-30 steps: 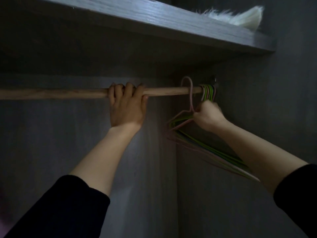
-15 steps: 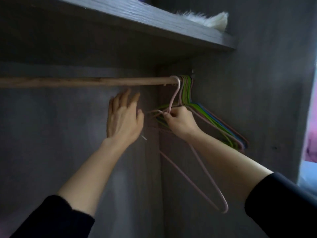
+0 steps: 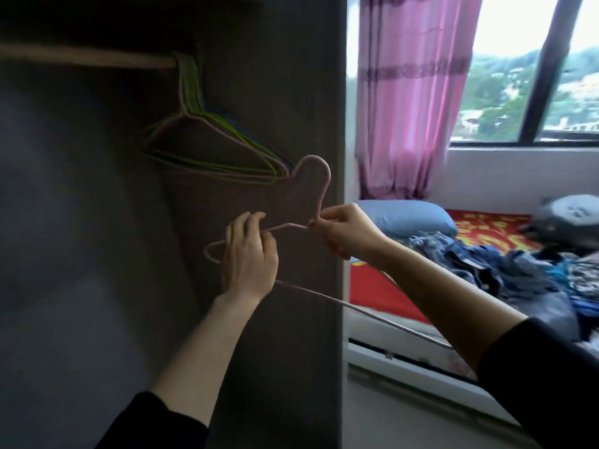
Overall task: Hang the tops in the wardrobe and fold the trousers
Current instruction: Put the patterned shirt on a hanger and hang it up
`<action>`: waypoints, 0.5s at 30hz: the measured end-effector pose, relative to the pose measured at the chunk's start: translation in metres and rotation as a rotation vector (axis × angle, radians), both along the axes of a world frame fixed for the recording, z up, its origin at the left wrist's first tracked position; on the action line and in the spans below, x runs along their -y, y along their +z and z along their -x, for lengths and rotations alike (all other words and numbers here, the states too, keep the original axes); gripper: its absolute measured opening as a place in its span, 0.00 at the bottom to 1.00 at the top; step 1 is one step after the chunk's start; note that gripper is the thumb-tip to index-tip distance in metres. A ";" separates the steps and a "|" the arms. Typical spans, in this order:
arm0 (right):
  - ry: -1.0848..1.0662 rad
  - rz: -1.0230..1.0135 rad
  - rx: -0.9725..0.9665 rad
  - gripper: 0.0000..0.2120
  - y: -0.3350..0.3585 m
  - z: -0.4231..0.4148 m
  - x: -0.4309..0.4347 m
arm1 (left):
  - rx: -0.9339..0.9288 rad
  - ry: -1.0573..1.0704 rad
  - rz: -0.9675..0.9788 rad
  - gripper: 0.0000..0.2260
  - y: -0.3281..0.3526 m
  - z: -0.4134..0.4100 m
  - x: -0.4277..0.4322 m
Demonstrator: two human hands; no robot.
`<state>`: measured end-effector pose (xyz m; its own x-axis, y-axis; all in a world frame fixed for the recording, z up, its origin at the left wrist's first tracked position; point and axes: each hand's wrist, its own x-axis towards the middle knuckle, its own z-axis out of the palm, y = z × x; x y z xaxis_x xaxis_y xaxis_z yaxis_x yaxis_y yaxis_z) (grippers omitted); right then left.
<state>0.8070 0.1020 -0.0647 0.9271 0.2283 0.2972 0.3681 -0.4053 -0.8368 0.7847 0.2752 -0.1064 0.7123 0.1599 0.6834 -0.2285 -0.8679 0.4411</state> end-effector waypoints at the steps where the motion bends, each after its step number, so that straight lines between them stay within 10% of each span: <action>1: -0.014 -0.008 -0.023 0.16 -0.008 0.005 0.024 | -0.001 -0.037 -0.001 0.16 -0.009 0.003 0.021; 15: -0.474 0.150 -0.282 0.20 -0.126 0.080 0.405 | -0.318 -0.446 0.043 0.16 -0.135 0.011 0.404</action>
